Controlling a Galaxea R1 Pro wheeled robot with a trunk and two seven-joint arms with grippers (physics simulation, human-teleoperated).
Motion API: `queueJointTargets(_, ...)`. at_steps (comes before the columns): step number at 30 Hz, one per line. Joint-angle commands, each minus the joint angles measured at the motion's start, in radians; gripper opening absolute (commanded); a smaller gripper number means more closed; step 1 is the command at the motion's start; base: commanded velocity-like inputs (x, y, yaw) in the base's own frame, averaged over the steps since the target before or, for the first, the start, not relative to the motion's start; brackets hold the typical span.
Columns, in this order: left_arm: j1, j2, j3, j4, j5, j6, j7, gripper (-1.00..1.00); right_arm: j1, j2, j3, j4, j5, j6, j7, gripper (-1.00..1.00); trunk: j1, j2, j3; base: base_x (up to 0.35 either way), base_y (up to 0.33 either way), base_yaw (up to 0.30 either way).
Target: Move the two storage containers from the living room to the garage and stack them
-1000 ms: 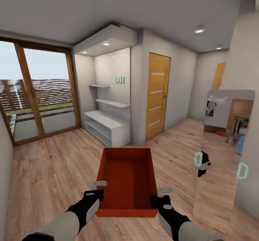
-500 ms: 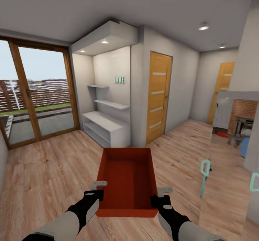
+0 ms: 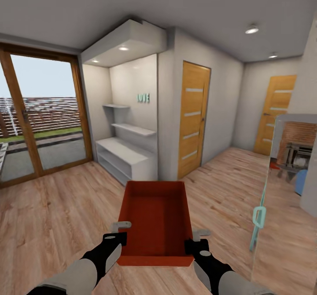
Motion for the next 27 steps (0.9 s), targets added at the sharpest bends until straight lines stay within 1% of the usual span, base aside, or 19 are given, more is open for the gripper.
queueJointTargets(1,0.0,0.037,0.014,-0.005,-0.018,-0.026,0.031,-1.0,0.0,0.001,-0.017,0.002,-0.009,0.0,0.0,-1.0,0.001,-0.001,0.0,0.323,0.0,-0.21)
queueJointTargets(23,0.0,0.037,0.014,-0.004,-0.018,-0.026,0.03,-1.0,0.0,0.001,-0.017,0.002,-0.01,0.0,0.0,-1.0,0.001,-0.001,0.0,0.323,0.0,-0.279)
queueJointTargets(27,0.0,0.037,0.014,-0.004,-0.018,-0.026,0.03,-1.0,0.0,0.001,-0.017,0.002,-0.01,0.0,0.0,-1.0,0.001,-0.001,0.0,0.323,0.0,-0.107)
